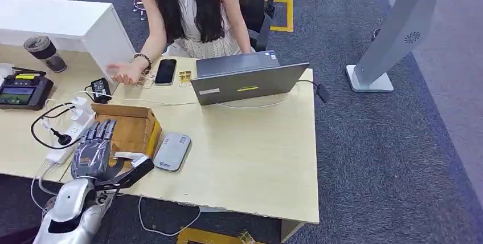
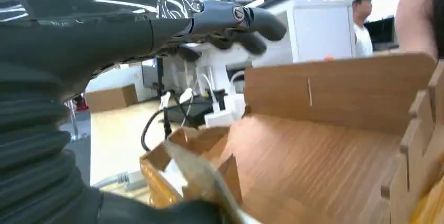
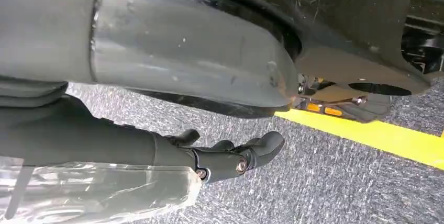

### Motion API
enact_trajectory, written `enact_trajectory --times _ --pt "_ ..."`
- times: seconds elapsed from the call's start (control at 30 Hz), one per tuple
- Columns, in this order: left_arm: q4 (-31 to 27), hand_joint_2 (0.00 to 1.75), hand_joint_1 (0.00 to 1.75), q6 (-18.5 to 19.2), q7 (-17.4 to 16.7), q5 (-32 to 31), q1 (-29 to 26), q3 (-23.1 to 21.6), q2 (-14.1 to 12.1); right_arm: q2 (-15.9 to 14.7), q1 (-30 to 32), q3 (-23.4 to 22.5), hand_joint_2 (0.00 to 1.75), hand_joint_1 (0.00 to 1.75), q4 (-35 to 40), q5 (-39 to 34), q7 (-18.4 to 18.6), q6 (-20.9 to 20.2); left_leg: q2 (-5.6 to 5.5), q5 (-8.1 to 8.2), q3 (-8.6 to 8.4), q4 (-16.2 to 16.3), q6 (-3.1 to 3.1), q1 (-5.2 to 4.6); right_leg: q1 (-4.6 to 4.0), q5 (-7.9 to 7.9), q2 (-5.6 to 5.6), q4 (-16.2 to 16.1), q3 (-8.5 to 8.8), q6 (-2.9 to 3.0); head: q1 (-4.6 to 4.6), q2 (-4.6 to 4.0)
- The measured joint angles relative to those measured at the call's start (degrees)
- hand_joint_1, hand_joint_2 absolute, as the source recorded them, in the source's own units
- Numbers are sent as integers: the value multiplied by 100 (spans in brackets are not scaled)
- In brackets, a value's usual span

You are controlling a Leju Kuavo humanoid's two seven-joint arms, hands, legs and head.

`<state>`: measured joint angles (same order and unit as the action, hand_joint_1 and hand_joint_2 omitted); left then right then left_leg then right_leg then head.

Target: Pass the card to the sensor for recognition and then transmit it.

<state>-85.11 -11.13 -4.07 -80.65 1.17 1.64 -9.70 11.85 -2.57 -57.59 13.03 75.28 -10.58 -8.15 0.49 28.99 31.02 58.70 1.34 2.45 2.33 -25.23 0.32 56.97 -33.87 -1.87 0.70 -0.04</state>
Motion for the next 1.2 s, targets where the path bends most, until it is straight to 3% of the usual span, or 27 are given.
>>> enact_trajectory --times 0.4,0.43,1.0,1.2 --pt "142 175 175 208 121 276 0 0 -15 0 0 0 0 0 0 9 0 0 0 0 1 0 0 0 0 0 0 0 0 0 0 0" --pt "146 0 175 208 120 282 1 0 -15 0 -1 0 0 0 0 9 0 0 0 0 1 0 0 0 0 0 0 0 0 0 0 0" --pt "302 0 175 263 278 566 46 0 -101 0 -1 0 0 0 0 17 -7 0 -1 0 0 0 0 0 0 0 -1 0 2 0 0 0" --pt "302 0 175 278 311 571 285 0 -173 0 -4 0 0 0 0 17 -44 0 -2 -3 -1 0 3 0 -1 2 -1 1 1 0 2 0"
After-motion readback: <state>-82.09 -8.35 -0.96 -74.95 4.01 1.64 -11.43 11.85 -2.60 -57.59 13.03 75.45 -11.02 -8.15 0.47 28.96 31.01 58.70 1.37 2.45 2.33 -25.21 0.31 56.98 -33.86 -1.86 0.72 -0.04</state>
